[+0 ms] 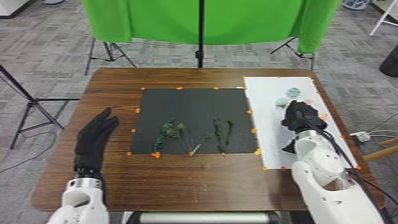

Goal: Arrange flowers

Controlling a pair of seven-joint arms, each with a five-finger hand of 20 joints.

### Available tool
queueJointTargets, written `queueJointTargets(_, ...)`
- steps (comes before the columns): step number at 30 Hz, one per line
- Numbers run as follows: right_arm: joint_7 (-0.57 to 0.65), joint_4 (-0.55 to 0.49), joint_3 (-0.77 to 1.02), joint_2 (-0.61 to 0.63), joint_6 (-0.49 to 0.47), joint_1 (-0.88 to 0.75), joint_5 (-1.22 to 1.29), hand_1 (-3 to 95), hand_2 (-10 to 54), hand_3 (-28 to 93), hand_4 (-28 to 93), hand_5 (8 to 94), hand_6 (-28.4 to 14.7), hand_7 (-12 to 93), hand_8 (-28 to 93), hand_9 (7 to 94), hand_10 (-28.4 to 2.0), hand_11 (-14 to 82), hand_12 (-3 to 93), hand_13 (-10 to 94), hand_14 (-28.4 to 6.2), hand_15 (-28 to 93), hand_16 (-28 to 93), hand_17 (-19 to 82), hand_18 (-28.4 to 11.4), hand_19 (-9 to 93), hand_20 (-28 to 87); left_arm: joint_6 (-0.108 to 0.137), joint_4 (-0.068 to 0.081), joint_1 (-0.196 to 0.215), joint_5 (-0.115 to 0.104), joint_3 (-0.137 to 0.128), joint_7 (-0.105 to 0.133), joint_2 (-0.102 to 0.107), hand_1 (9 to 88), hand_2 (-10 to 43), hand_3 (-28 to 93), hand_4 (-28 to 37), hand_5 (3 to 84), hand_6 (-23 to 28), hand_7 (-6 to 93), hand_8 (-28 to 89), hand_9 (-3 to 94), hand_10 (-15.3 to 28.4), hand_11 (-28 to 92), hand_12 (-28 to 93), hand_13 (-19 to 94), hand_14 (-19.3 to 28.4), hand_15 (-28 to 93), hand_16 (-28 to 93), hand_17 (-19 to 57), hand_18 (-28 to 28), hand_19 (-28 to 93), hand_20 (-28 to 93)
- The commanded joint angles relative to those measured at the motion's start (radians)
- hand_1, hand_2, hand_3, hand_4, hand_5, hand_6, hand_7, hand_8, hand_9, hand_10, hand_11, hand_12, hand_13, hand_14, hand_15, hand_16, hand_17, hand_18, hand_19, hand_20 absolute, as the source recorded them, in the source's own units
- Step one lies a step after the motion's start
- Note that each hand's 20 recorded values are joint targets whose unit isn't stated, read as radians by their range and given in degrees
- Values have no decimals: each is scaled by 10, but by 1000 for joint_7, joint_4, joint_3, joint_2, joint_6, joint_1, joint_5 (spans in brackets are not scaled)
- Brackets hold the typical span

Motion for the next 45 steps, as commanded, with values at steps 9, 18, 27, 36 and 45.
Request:
queueJointTargets(9, -131, -141, -338, -31, -65, 408, 237, 708, -95, 433, -65, 806, -36, 190, 150, 937, -95, 169, 374, 937, 7, 607, 310, 692, -80, 932, 573, 49, -6, 43, -35, -48, 42, 0, 225, -7, 672, -246, 468, 34, 104, -61, 445, 134, 180, 144, 358, 148, 104, 20, 76, 101, 35, 194)
queueJointTargets(18, -248, 46, -553, -302, -188, 477, 216, 695, -95, 446, -64, 804, -31, 196, 150, 937, -90, 174, 377, 937, 7, 610, 309, 695, -79, 932, 570, 34, 11, 7, -49, -5, 53, 3, 148, 96, 655, -283, 470, 34, 103, -61, 448, 136, 179, 143, 360, 149, 105, 18, 77, 101, 36, 196)
queueJointTargets(27, -390, 242, -552, -465, -252, 424, -44, 684, -95, 463, -78, 797, -28, 207, 148, 934, -86, 169, 387, 937, 5, 610, 314, 693, -81, 932, 576, 11, 28, -19, -54, 27, 68, 14, 135, 127, 645, -283, 470, 33, 102, -61, 449, 137, 177, 143, 361, 150, 105, 18, 79, 101, 36, 196)
queueJointTargets(36, -424, 293, -522, -490, -243, 385, -191, 646, -95, 495, -93, 784, -12, 201, 135, 927, -85, 170, 386, 937, 3, 595, 327, 686, -85, 932, 570, 0, 38, -38, -53, 44, 61, 16, 119, 155, 620, -283, 468, 32, 100, -60, 451, 138, 173, 143, 361, 150, 104, 18, 79, 101, 34, 196)
queueJointTargets(45, -459, 319, -481, -497, -253, 385, -262, 606, -95, 443, -86, 733, -3, 170, 108, 905, -92, 211, 357, 937, 1, 587, 337, 679, -88, 932, 569, -3, 38, -37, -46, 46, 55, 9, 121, 144, 624, -283, 468, 32, 99, -60, 450, 138, 171, 145, 360, 151, 104, 18, 79, 102, 31, 196)
